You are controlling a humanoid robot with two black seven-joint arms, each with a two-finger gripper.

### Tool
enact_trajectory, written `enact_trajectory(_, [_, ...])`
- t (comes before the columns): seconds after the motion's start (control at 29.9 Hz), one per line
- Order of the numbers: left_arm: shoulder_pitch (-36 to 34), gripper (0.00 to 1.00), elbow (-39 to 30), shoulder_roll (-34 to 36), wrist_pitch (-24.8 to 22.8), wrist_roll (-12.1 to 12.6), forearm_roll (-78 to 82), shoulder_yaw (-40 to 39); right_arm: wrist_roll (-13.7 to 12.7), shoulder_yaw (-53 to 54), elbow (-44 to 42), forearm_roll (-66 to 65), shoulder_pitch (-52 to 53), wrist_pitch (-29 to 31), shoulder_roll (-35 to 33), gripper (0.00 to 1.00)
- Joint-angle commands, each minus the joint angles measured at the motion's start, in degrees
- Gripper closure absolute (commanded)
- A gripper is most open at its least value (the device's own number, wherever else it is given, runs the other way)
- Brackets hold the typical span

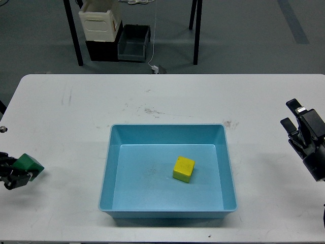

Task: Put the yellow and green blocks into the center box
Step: 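Lift the green cube and carry it into the tray beside the yellow cube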

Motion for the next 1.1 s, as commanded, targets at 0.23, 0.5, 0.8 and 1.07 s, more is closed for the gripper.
enact_trajectory(0.23, [-13.9,0.59,-12.4,-0.5,-2.2,0.0,-13.1,0.3,0.0,-0.9,-0.5,0.0,-0.6,-2.0,0.1,0.0])
enact_trajectory(0.5, [-22.5,0.59,-14.9,-18.4,-14.8,0.0,-2.2,0.6,-0.1,-1.0,-1.6,-0.1,-0.6,-2.2,0.5,0.0])
enact_trajectory(0.8, [-26.5,0.58,-11.3,-33.8,-15.4,0.0,10.5,5.5,-0.1,-1.1,-1.6,-0.1,-0.6,-2.2,1.5,0.0])
enact_trajectory(1.07, [-26.5,0.38,-3.9,-41.2,-15.4,0.0,18.3,13.2,-0.2,-1.1,-1.7,-0.1,-0.5,-2.2,2.2,0.0])
